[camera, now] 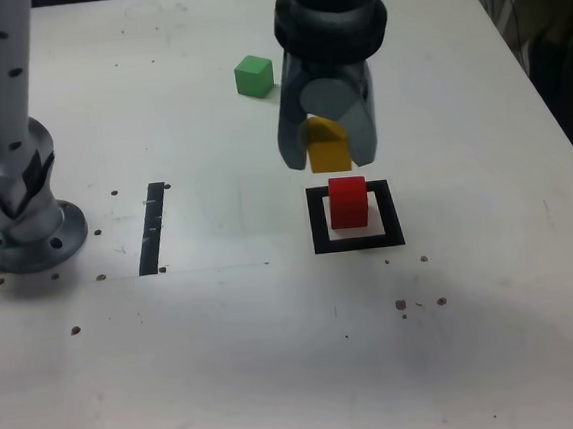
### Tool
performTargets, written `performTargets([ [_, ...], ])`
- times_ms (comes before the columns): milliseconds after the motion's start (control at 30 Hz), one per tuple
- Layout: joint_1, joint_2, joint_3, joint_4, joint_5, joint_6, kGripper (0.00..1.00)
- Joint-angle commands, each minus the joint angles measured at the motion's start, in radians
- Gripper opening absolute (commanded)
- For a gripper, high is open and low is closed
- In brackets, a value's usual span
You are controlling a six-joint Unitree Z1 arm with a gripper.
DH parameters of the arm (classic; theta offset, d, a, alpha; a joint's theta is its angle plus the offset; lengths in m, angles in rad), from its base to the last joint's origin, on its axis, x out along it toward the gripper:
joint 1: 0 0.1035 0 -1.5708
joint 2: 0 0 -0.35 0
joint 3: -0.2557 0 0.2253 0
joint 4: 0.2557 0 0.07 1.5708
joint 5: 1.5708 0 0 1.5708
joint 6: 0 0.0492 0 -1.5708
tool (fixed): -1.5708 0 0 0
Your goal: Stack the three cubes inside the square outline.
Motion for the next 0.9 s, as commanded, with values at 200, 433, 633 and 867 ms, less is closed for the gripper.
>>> performTargets([
  [200,0.002,0.109,-0.059,-0.002,0.021,0.000,0.16],
  [433,0.012,0.111,-0.025,-0.019,0.035,0.006,0.16],
  [633,0.019,0.099,0.021,-0.054,0.010,0.003,0.16],
  [867,0.019,0.080,0.050,-0.109,0.006,0.005,0.21],
])
